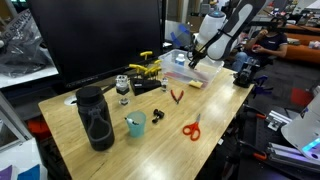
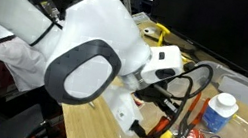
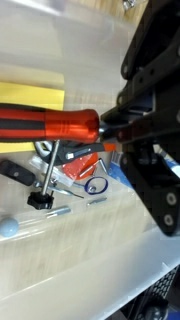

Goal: Get the orange screwdriver and put it in the colourless

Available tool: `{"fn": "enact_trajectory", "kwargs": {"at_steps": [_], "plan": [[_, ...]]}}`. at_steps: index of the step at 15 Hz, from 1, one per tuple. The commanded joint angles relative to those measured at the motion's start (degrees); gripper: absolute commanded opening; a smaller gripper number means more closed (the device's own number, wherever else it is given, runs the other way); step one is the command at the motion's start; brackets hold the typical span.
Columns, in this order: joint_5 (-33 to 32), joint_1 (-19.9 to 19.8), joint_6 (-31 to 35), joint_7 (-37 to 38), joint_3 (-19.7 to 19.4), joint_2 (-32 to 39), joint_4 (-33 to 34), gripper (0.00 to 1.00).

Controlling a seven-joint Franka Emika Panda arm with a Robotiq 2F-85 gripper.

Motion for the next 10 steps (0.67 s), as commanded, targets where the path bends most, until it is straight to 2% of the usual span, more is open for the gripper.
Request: {"fn": "enact_trajectory", "kwargs": {"at_steps": [1,8,9,10], "plan": [[6.0,-0.7,0.6,-3.8,1.1,-5.0,4.3,0.03],[15.1,0.2,0.4,-9.5,0.6,-9.7,8.3,0.05],[16.1,0.2,0.3,-10.2,0.6,-10.0,8.6,0.09],[17.0,0.2,0.2,-10.9,0.6,-10.3,8.9,0.28]]}}
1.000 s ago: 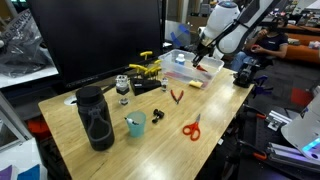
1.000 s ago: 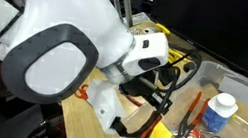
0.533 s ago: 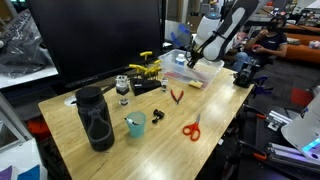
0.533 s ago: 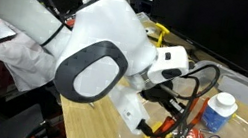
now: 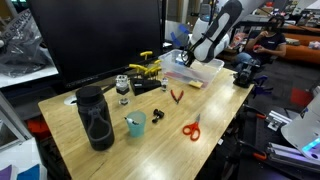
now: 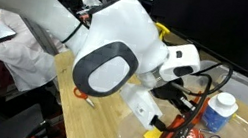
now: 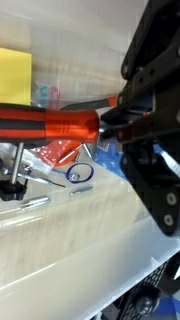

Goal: Get the orange screwdriver and put it in the colourless

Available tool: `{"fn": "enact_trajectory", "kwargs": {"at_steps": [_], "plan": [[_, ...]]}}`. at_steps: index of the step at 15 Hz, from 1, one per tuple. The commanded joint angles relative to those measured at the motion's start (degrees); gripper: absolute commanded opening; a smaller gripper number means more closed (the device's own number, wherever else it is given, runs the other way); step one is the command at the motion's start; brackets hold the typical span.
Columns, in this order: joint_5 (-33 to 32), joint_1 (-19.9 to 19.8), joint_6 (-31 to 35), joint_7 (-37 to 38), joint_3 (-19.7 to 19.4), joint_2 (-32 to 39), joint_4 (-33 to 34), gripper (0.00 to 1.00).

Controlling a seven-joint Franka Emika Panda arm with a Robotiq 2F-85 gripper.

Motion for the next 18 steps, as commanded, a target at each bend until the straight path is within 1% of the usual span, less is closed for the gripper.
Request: {"fn": "enact_trajectory", "kwargs": {"at_steps": [1,2,5,9,10,11,14,15,17,18], "plan": [[4.0,0.0,0.0,-3.8,0.0,-1.5,1.5,0.38],[4.8,0.0,-0.1,-4.5,0.0,-1.8,1.8,0.42],[6.2,0.0,0.0,-5.6,-0.4,-2.6,2.7,0.65],[5.7,0.0,1.2,-5.4,-1.4,-2.8,3.3,0.93],[5.4,0.0,1.5,-5.2,-1.8,-2.7,3.3,0.98],[5.2,0.0,1.9,-5.1,-2.1,-2.3,3.3,1.00],[4.2,0.1,4.2,-4.7,-3.4,-1.2,2.8,1.00],[0.8,0.1,5.0,-2.0,-3.8,0.0,2.2,1.00],[-1.4,0.7,6.8,-1.3,-4.4,1.7,1.2,1.00],[0.4,1.3,7.8,-3.6,-4.3,3.2,0.5,1.00]]}}
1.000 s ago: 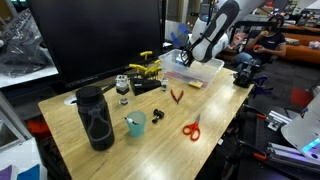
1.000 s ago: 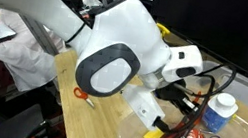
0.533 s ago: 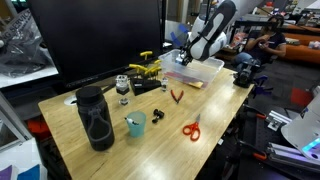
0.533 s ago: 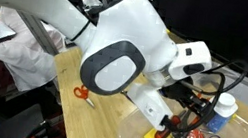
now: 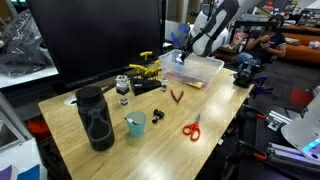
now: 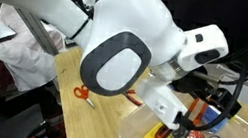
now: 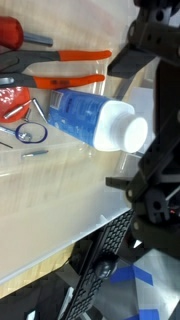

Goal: Get the orange screwdriver and put it in the colourless

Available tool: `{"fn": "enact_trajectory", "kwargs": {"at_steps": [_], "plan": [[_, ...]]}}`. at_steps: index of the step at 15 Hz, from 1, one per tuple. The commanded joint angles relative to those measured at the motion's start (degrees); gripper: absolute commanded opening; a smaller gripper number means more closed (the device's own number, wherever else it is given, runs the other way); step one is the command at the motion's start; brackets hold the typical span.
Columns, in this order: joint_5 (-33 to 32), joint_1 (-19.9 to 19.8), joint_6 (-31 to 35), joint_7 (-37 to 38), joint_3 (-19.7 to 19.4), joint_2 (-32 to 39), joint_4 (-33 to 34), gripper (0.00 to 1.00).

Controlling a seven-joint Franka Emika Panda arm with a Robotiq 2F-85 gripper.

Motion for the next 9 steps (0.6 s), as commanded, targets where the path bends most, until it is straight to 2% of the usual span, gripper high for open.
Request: {"fn": "enact_trajectory", "kwargs": {"at_steps": [1,9], "plan": [[-1.1,1.5,3.6,-1.4,-0.6,5.4,-3.3,1.00],[-2.9,5.3,7.2,-3.9,0.7,22.1,-13.5,1.00]]}}
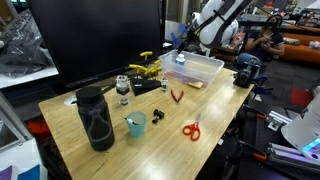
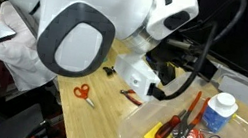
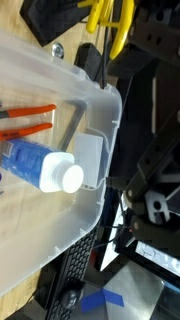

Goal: Get the orange screwdriver and put it in the colourless

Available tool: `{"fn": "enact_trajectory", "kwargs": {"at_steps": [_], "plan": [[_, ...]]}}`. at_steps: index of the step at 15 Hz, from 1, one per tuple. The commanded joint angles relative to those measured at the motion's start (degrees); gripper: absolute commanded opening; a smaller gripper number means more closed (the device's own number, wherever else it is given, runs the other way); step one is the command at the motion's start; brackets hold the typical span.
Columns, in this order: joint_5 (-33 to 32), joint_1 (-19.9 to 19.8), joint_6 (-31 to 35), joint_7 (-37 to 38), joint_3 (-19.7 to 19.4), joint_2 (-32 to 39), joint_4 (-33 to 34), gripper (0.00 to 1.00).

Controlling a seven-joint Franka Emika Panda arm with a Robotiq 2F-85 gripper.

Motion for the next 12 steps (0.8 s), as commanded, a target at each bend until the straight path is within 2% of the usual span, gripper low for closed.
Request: {"fn": "enact_trajectory", "kwargs": {"at_steps": [1,7,8,9,10,12], "plan": [[-2.4,0.9,1.1,-2.6,0.7,8.9,-6.5,1.00],[-9.0,3.4,1.5,-6.0,0.8,22.3,-15.4,1.00],[-13.1,14.7,1.2,-4.1,-10.7,24.3,-16.6,1.00],[-12.4,5.7,1.0,-6.6,-1.0,26.1,-17.6,1.00],[-14.1,7.8,0.6,-6.8,-2.9,28.5,-19.0,1.00],[-16.2,8.2,-0.7,-7.7,-2.6,33.1,-21.7,1.00]]}}
